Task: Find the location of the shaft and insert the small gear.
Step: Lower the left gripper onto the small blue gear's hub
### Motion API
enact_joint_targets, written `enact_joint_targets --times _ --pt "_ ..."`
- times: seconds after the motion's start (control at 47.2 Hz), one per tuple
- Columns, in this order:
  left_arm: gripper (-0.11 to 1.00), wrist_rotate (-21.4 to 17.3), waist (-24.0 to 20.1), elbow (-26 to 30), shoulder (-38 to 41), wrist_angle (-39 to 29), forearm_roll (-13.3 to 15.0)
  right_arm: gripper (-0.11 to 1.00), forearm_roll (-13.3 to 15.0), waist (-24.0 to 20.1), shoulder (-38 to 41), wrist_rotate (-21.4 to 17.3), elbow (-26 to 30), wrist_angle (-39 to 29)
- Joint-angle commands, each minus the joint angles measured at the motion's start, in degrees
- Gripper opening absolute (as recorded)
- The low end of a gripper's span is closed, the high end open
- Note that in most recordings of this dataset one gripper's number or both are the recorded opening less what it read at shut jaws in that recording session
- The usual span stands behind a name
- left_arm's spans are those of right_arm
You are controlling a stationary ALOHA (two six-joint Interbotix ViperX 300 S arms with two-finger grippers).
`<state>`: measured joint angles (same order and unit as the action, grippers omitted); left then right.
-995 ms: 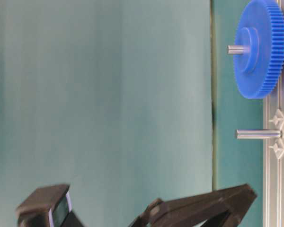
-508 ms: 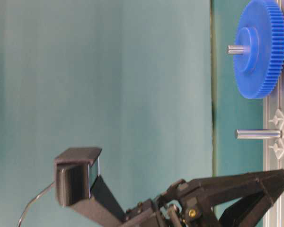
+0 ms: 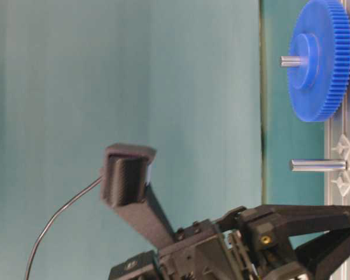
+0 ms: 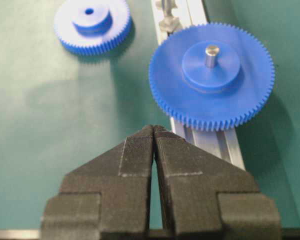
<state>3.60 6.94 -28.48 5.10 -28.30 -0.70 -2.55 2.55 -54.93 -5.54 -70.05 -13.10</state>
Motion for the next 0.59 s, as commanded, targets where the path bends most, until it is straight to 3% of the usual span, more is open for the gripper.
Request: enact_joint_targets --times 0.0,0.572 --pt "0.00 -0.09 0.26 2.37 -0.26 -1.85 -0.09 0.04 0.09 0.18 0.53 -0.53 0.53 0.18" --pt "0.00 -0.26 0.26 8.35 3.87 -11.69 -0.18 0.04 0.00 0.18 0.53 -0.62 0.18 0.26"
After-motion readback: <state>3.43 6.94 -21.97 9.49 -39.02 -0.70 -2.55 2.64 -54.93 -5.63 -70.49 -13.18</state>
